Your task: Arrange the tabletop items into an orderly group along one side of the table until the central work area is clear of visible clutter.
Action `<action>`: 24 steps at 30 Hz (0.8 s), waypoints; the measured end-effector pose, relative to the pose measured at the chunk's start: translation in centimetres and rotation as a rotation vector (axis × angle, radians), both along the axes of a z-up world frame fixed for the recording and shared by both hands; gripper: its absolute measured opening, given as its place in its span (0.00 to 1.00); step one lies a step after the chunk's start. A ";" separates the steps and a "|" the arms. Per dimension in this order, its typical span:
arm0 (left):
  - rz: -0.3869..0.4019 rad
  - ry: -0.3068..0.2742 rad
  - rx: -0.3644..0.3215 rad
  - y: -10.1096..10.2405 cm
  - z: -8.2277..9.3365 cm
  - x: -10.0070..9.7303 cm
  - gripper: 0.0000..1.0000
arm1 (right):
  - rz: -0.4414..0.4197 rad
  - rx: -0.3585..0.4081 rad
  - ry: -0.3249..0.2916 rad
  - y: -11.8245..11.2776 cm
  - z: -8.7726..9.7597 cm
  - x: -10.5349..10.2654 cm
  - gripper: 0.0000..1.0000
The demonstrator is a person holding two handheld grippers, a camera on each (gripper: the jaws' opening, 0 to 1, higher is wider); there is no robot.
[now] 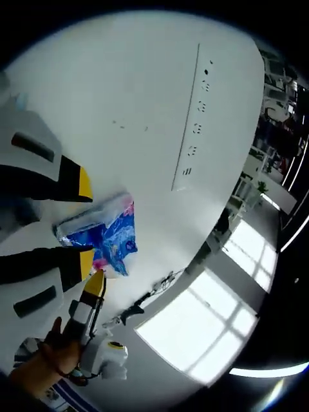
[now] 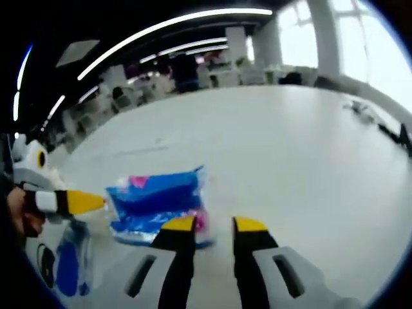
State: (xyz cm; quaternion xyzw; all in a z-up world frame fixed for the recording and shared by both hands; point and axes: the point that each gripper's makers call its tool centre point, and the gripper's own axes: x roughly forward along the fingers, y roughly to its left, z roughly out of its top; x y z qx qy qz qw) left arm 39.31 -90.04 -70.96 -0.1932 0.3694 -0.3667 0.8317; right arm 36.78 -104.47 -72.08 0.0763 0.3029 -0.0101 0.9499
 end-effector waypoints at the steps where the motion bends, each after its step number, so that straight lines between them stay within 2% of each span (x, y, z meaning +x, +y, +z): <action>1: -0.002 -0.007 0.004 0.1 0.1 0.0 0.30 | 0.001 -0.006 -0.004 0.0 0.2 0.0 0.26; 6: -0.042 -0.056 0.022 0.4 1.0 -0.2 0.39 | 0.009 0.010 -0.026 0.5 1.3 0.0 0.36; 11: -0.089 -0.124 0.053 0.9 1.8 -0.4 0.47 | 0.028 0.026 -0.039 1.7 1.9 -0.6 0.42; 13: -0.094 -0.128 0.051 1.1 2.2 -0.5 0.49 | 0.031 0.035 -0.046 2.2 2.2 -0.9 0.46; 16: -0.115 -0.163 0.065 1.7 2.6 -0.6 0.53 | 0.049 0.035 -0.054 3.2 2.6 -1.5 0.51; 19: -0.129 -0.166 0.064 2.2 2.7 -0.9 0.56 | 0.059 0.046 -0.058 4.1 2.8 -2.2 0.61; 24: -0.148 -0.188 0.062 2.9 3.3 -1.2 0.62 | 0.081 0.041 -0.052 5.3 3.4 -3.4 0.67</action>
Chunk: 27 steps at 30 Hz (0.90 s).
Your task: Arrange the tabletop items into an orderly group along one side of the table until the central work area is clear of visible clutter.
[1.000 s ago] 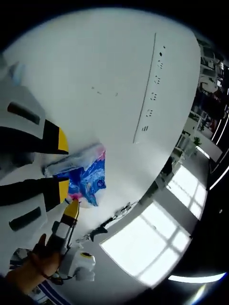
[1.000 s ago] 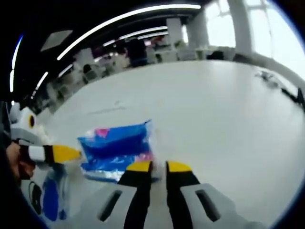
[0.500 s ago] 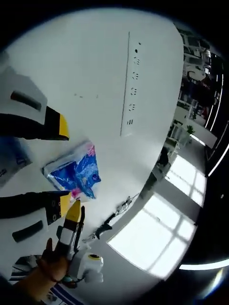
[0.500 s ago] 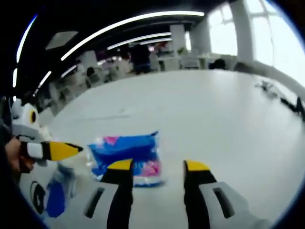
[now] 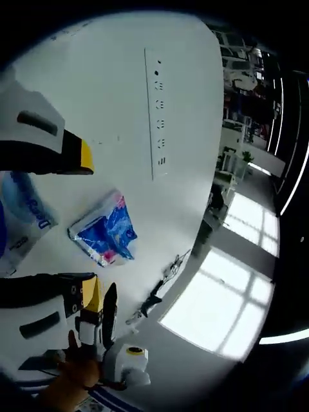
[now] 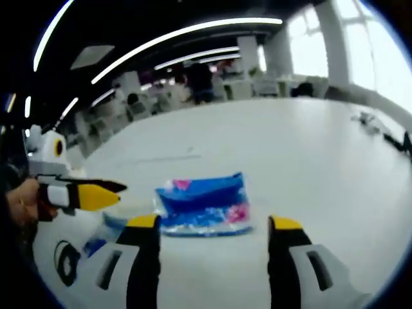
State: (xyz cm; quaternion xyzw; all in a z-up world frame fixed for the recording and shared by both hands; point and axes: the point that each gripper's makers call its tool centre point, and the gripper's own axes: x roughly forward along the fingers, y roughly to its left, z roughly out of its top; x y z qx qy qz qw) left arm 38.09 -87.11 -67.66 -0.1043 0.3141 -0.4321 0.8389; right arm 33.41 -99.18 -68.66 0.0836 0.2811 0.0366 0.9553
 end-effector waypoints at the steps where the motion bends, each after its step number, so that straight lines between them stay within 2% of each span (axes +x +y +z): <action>1: 0.000 -0.001 -0.001 0.1 0.1 0.0 0.63 | 0.007 0.004 0.003 0.2 0.0 -0.1 0.69; 5: -0.046 -0.038 0.023 0.4 0.5 -0.5 0.66 | 0.029 0.026 0.013 1.1 0.3 -0.9 0.74; 8: -0.055 -0.048 0.008 0.5 1.0 -0.7 0.70 | 0.042 0.021 0.020 1.5 0.4 -1.4 0.79; 16: -0.070 -0.069 0.002 1.3 1.4 -0.9 0.71 | 0.087 0.059 0.036 3.1 1.4 -3.1 0.90; 25: -0.117 -0.105 0.013 2.0 1.4 -1.0 0.74 | 0.146 0.077 0.045 5.0 2.5 -5.2 0.95; 27: -0.121 -0.118 0.035 2.3 1.2 -0.9 0.74 | 0.162 0.081 0.055 5.6 2.6 -5.9 0.97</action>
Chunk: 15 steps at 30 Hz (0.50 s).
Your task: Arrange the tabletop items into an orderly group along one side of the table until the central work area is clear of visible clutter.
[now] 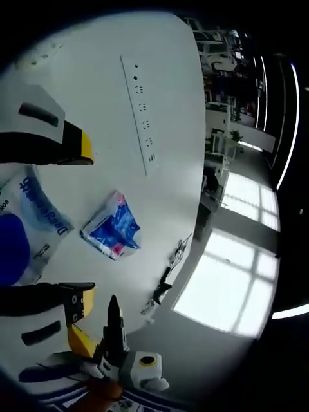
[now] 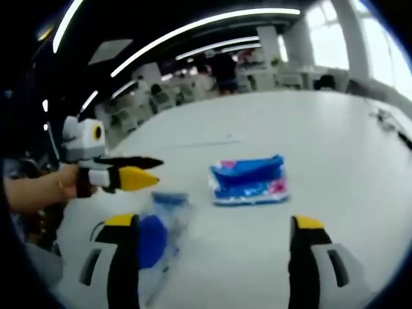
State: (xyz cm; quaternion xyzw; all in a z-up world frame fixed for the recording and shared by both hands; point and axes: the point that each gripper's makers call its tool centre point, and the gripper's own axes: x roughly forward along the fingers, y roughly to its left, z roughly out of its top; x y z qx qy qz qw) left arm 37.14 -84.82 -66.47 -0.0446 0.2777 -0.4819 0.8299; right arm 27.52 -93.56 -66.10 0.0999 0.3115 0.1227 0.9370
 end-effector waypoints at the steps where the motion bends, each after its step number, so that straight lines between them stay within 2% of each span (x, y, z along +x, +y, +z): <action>1: -0.004 -0.004 0.004 0.1 0.0 0.0 0.74 | 0.002 -0.001 0.002 0.1 0.0 -0.1 0.97; 15: -0.044 -0.033 0.004 0.6 0.1 -0.6 0.74 | 0.042 -0.011 0.044 2.0 -0.4 -3.6 0.98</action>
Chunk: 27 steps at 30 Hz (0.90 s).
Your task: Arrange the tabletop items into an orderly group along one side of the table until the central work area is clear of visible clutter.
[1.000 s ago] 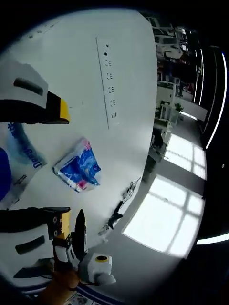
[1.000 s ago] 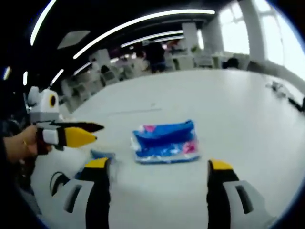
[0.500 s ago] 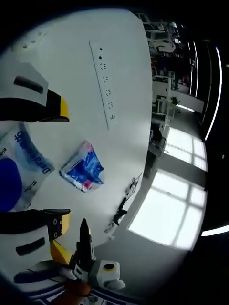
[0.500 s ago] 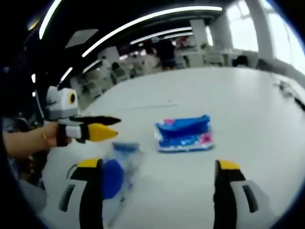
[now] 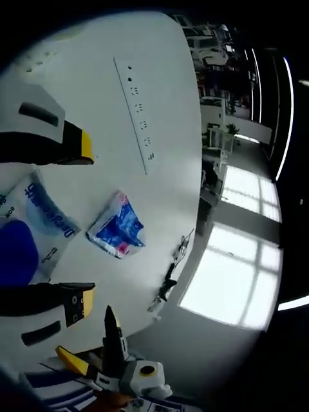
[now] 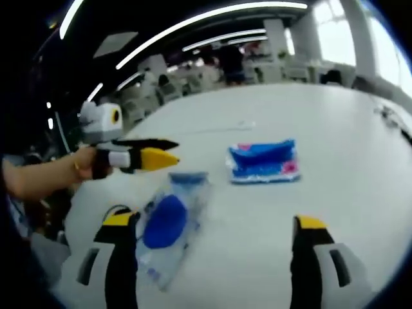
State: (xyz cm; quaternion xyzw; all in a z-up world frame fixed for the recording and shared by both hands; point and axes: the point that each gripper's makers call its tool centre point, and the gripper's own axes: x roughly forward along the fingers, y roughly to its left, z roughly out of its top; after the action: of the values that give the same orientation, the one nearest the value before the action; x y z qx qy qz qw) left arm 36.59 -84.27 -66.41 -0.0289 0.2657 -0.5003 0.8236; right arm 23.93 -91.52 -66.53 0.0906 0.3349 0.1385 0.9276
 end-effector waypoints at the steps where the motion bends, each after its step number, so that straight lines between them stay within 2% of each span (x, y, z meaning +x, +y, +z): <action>1: -0.002 -0.005 0.001 0.0 0.0 0.0 0.74 | 0.002 -0.003 0.002 0.1 0.0 -0.2 0.98; 10: -0.023 -0.021 0.018 0.4 -0.2 -0.3 0.70 | 0.005 0.023 0.010 1.6 0.1 -1.7 0.95; 17: -0.032 -0.020 0.031 0.7 -0.9 -0.5 0.67 | 0.012 0.036 0.033 3.4 -0.7 -3.2 0.93; 22: -0.031 -0.017 0.034 0.8 -1.1 -0.5 0.63 | -0.022 0.032 0.050 4.0 -1.6 -4.3 0.92; 27: -0.041 -0.027 0.065 1.1 -1.7 -0.3 0.59 | -0.037 0.036 0.080 4.7 -2.2 -5.4 0.90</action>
State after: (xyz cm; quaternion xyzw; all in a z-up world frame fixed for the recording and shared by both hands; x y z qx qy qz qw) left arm 36.26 -83.16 -68.13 0.0101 0.2712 -0.5083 0.8173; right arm 18.53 -86.86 -68.72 0.1190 0.3672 0.1235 0.9142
